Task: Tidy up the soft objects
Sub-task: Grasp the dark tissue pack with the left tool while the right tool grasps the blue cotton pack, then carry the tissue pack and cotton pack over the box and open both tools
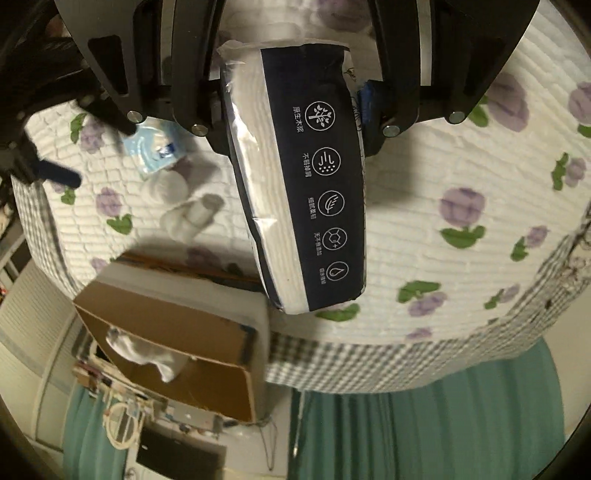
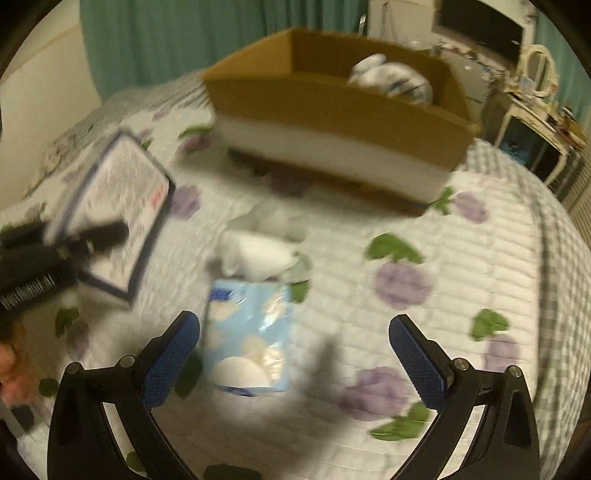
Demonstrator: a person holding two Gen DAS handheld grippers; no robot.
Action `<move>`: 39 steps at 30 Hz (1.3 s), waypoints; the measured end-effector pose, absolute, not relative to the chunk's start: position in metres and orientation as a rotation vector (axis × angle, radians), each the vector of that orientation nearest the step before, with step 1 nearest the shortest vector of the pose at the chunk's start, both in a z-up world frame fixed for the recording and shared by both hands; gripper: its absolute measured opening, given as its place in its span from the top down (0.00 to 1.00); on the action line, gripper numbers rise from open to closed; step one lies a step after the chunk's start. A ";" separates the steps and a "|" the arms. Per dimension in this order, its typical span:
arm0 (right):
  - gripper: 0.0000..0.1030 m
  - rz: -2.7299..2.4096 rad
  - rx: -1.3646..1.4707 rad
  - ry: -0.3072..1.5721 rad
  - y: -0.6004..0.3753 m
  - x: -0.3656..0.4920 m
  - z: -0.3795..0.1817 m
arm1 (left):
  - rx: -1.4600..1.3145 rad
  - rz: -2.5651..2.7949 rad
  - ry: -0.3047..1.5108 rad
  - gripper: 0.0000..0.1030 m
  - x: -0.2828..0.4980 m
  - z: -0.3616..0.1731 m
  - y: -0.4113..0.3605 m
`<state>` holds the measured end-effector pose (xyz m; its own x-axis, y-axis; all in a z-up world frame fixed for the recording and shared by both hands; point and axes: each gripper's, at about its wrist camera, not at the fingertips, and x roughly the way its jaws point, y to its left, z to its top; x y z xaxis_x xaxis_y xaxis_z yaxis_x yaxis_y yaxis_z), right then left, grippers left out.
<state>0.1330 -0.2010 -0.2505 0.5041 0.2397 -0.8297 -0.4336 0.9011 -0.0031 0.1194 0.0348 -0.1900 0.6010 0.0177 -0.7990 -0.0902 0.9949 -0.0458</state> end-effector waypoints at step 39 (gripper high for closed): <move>0.56 0.336 -0.084 0.583 -0.245 0.053 -0.066 | -0.002 -0.143 0.547 0.54 0.074 -0.017 -0.002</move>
